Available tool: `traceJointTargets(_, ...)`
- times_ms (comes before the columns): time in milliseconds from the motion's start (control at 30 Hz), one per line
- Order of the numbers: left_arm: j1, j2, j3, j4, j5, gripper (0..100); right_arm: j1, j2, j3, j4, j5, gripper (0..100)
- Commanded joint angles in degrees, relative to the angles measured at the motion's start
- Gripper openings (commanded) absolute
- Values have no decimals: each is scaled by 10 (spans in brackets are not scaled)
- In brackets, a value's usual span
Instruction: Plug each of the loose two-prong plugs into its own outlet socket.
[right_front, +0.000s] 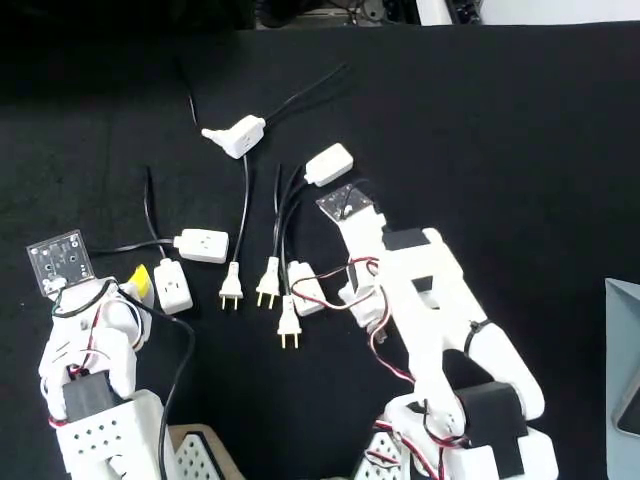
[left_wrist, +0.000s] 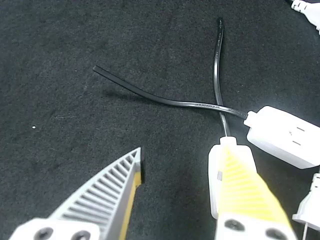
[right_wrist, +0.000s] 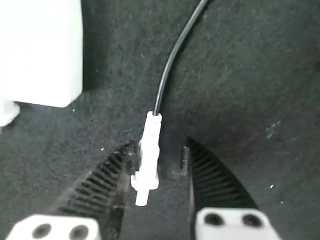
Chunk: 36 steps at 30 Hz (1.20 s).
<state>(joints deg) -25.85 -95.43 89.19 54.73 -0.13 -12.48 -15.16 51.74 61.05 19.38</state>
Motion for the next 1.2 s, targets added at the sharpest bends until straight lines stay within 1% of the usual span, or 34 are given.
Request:
traceJointTargets(0, 1, -4, -2, -13, -8, 250, 11, -4, -2, -1, -6, 119)
traceJointTargets(100, 1, -4, -2, -13, -8, 250, 11, -4, -2, -1, -5, 57)
traceJointTargets(167, 1, -4, -2, -13, -8, 250, 11, -4, -2, 2, -5, 46)
traceJointTargets(500, 0, -4, -2, -13, -8, 250, 11, -4, 15, 7, -5, 47)
traceJointTargets(667, 0, -4, -2, -13, -8, 250, 11, -4, 13, 51, -5, 47)
traceJointTargets(1100, -1, -4, -2, -13, -8, 250, 11, -4, 15, 61, -5, 47)
traceJointTargets(1167, -1, -4, -2, -13, -8, 250, 11, -4, 15, 62, -6, 65)
